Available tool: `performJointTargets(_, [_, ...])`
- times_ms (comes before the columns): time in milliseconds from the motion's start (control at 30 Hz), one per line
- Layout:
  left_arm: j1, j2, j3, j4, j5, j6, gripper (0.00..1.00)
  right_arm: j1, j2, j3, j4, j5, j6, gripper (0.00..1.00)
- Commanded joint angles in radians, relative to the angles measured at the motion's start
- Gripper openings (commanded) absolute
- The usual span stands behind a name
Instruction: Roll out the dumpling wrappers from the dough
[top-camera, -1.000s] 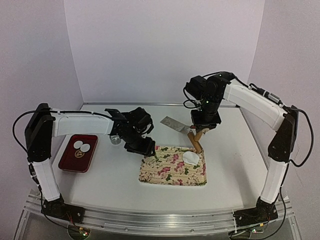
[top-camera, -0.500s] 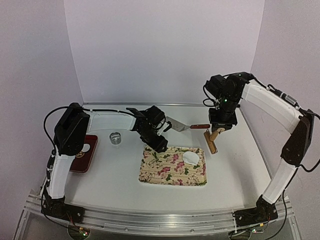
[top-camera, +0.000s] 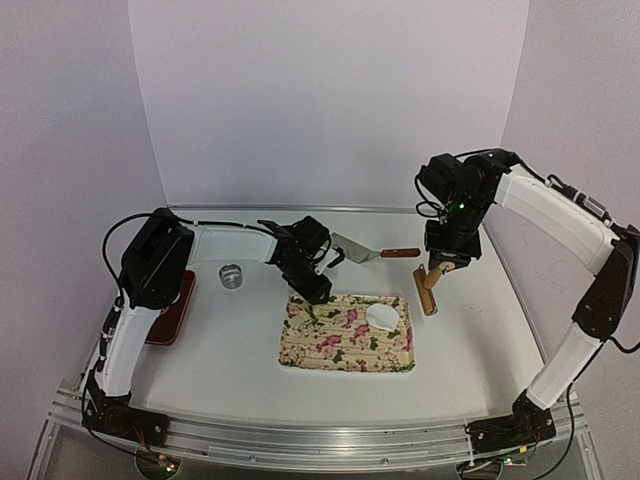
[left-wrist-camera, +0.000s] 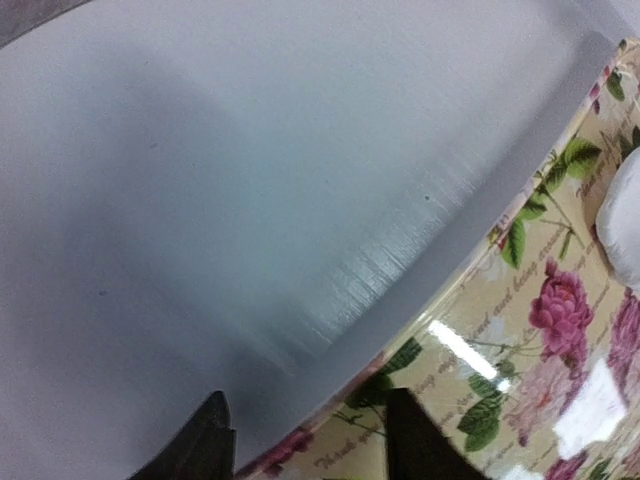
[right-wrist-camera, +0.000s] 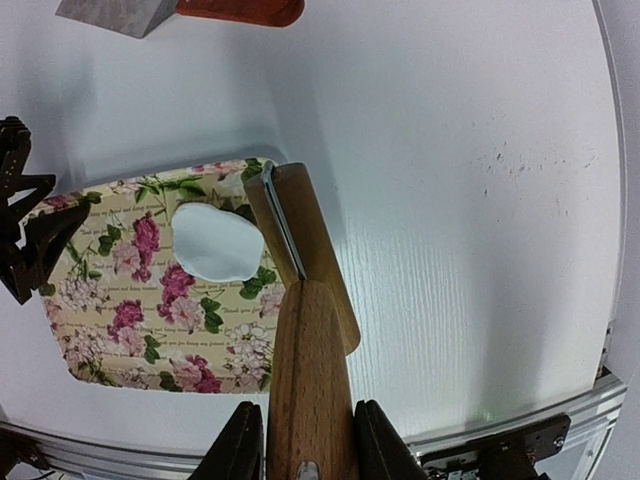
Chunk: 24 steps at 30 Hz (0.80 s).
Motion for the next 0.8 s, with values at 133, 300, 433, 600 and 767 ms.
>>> performJointTargets(133, [0.002, -0.064, -0.121, 0.055, -0.039, -0.129, 0.21, 0.003, 0.001, 0.013, 0.043, -0.033, -0.014, 0.0])
performJointTargets(300, [-0.021, -0.179, -0.316, 0.12, -0.007, -0.216, 0.2, 0.003, 0.027, 0.015, 0.088, -0.081, -0.038, 0.0])
performJointTargets(433, [-0.071, -0.254, -0.416, 0.134, 0.022, -0.285, 0.2, 0.003, 0.058, 0.026, 0.135, -0.1, -0.057, 0.0])
performJointTargets(600, [-0.129, -0.34, -0.547, 0.165, 0.068, -0.396, 0.19, 0.003, 0.109, 0.039, 0.176, -0.12, -0.093, 0.0])
performJointTargets(767, [-0.139, -0.411, -0.593, 0.165, 0.061, -0.461, 0.25, 0.003, 0.178, 0.085, 0.187, -0.139, -0.148, 0.0])
